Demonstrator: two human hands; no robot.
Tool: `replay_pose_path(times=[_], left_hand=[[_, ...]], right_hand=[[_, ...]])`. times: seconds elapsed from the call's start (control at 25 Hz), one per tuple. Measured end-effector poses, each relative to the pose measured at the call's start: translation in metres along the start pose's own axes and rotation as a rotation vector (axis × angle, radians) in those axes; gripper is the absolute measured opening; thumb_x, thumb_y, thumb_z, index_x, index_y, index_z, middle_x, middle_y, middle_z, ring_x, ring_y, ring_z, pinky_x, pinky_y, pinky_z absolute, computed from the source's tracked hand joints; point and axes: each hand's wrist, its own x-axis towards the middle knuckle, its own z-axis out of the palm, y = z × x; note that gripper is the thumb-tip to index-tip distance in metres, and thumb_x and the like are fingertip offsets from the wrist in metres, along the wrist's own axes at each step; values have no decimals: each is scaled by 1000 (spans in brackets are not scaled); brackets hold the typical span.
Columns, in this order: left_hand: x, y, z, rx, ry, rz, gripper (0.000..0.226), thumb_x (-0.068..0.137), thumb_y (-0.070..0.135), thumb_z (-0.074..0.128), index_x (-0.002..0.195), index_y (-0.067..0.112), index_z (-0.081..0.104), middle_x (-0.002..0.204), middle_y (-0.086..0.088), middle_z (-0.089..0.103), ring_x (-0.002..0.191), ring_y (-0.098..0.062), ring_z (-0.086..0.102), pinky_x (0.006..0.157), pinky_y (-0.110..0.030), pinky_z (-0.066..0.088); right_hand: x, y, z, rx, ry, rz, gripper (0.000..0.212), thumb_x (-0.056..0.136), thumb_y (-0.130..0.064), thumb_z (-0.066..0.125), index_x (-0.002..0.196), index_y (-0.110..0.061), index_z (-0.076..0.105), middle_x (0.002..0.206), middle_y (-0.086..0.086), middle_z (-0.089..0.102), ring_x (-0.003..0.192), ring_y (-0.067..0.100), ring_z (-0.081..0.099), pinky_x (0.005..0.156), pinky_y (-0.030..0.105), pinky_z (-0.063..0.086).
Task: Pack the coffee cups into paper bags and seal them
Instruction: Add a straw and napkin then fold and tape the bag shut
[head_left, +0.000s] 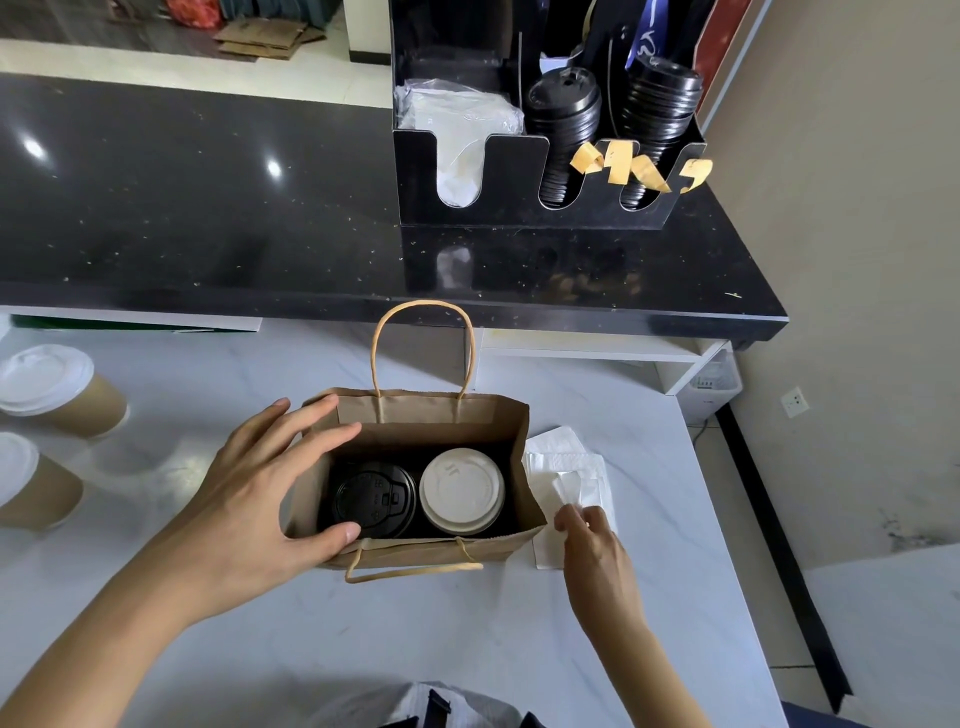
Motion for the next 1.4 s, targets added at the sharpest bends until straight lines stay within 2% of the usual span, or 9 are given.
replay_pose_path(times=[0.16, 0.4, 0.52, 0.6, 0.68, 0.8, 1.0, 1.2, 1.4], left_hand=[[1, -2, 0, 4, -2, 0, 81, 67, 75, 57, 144, 53, 42, 160, 35, 17, 154, -5, 6, 121, -41, 25], [0, 0, 0, 5, -3, -2, 79, 67, 75, 56, 141, 54, 44, 160, 37, 15, 153, -2, 4, 120, -36, 23], [0, 0, 0, 1, -8, -5, 77, 66, 75, 56, 140, 55, 45, 160, 38, 14, 153, -1, 4, 120, -35, 22], [0, 0, -1, -2, -11, -6, 77, 67, 75, 56, 140, 55, 45, 160, 38, 13, 153, -1, 3, 120, -36, 23], [-1, 1, -1, -9, -17, -7, 77, 67, 76, 56, 140, 56, 44, 160, 38, 12, 153, -1, 1, 120, -35, 22], [-1, 2, -2, -9, -22, -13, 78, 67, 76, 56, 142, 56, 43, 160, 38, 10, 153, 0, -1, 121, -34, 21], [-2, 1, -2, -1, -19, -20, 80, 67, 75, 57, 144, 56, 41, 160, 39, 10, 154, -1, -2, 122, -34, 21], [-2, 3, -3, 6, -12, -12, 87, 67, 72, 60, 145, 64, 23, 159, 39, 10, 155, -6, 1, 122, -35, 21], [-2, 6, -3, -13, -7, -24, 99, 68, 65, 70, 149, 59, 16, 157, 42, 10, 154, -3, 1, 122, -32, 22]], right_hand=[[1, -1, -2, 63, 83, -11, 18, 87, -5, 69, 96, -16, 58, 89, 3, 54, 70, 32, 57, 61, 38, 47], [10, -32, -42, 529, 141, 385, 72, 95, -9, 62, 152, -38, 30, 100, -8, 64, 87, 10, 59, 73, 30, 43], [29, -38, -69, 716, 229, 539, 32, 90, -12, 71, 117, -29, 62, 97, -3, 72, 90, 18, 68, 72, 27, 46], [36, -45, -86, 805, 242, 551, 18, 87, -10, 73, 87, -27, 68, 85, -2, 74, 90, 28, 70, 71, 33, 51], [41, -59, -104, 894, 275, 546, 14, 85, -11, 73, 83, -25, 68, 82, 5, 72, 83, 29, 68, 76, 40, 53], [44, -86, -126, 891, 374, 426, 10, 85, -10, 66, 88, -12, 58, 89, 25, 62, 72, 26, 54, 72, 39, 48], [27, -154, -155, 696, 524, -123, 30, 83, 2, 69, 87, -25, 56, 81, -8, 62, 75, 7, 57, 69, 19, 44], [34, -167, -128, 358, 299, -765, 31, 74, 14, 72, 91, -12, 74, 95, -5, 69, 85, 23, 60, 75, 33, 49], [47, -169, -98, 56, 114, -876, 35, 66, 11, 66, 88, -15, 70, 86, -3, 67, 77, 25, 57, 65, 36, 48]])
